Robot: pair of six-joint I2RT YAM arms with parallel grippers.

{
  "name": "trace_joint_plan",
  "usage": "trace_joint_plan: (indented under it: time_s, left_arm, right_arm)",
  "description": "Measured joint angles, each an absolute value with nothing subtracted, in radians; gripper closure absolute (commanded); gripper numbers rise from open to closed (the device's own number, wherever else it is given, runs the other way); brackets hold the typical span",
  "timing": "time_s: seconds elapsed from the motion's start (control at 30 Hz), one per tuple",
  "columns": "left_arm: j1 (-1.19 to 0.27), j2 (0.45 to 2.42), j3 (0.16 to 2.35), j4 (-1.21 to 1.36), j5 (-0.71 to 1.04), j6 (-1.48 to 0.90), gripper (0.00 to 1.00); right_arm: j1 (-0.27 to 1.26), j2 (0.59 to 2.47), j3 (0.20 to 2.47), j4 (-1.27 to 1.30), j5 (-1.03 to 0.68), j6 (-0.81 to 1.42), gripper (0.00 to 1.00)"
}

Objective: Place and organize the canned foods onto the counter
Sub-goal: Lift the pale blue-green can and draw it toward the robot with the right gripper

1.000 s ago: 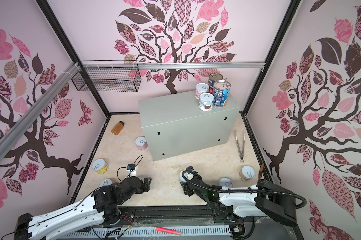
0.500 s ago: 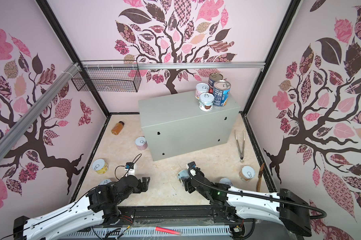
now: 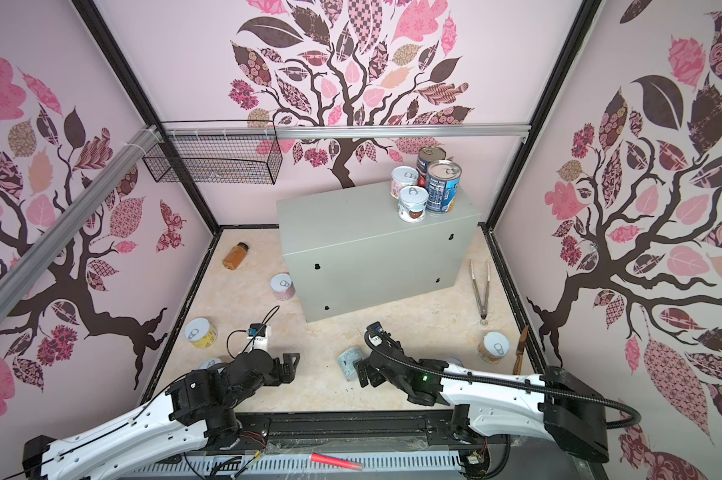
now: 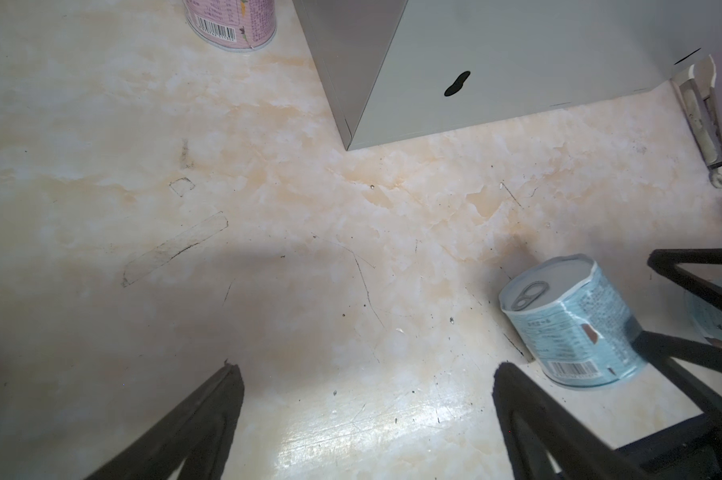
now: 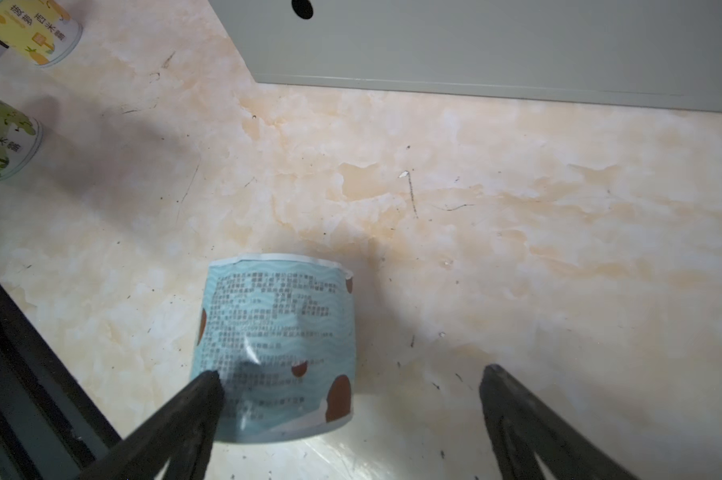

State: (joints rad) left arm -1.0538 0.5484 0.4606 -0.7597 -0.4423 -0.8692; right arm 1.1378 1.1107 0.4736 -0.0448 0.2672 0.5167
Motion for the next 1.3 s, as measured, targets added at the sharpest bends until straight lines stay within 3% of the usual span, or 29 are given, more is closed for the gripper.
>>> trace_joint_plan:
  time_s: [0.47, 0.87, 1.3]
  left_arm:
    - [-1.054, 0.477, 0.413, -0.762, -0.410, -0.925, 0.02]
    - [-1.054, 0.464, 0.377, -0.746, -0.399, -0.938, 0.02]
    - [-1.054, 0.402, 0.376, -0.750, -0.399, -0.939, 0.02]
  right_arm:
    - [1.190, 1.525, 0.731, -0.097, 0.133, 0.535, 0.04]
    - [1.190, 1.679, 0.919, -0.242, 0.150, 0.495, 0.05]
    - [1.190, 1.805, 1.111, -0.460, 0.097, 0.420, 0.15]
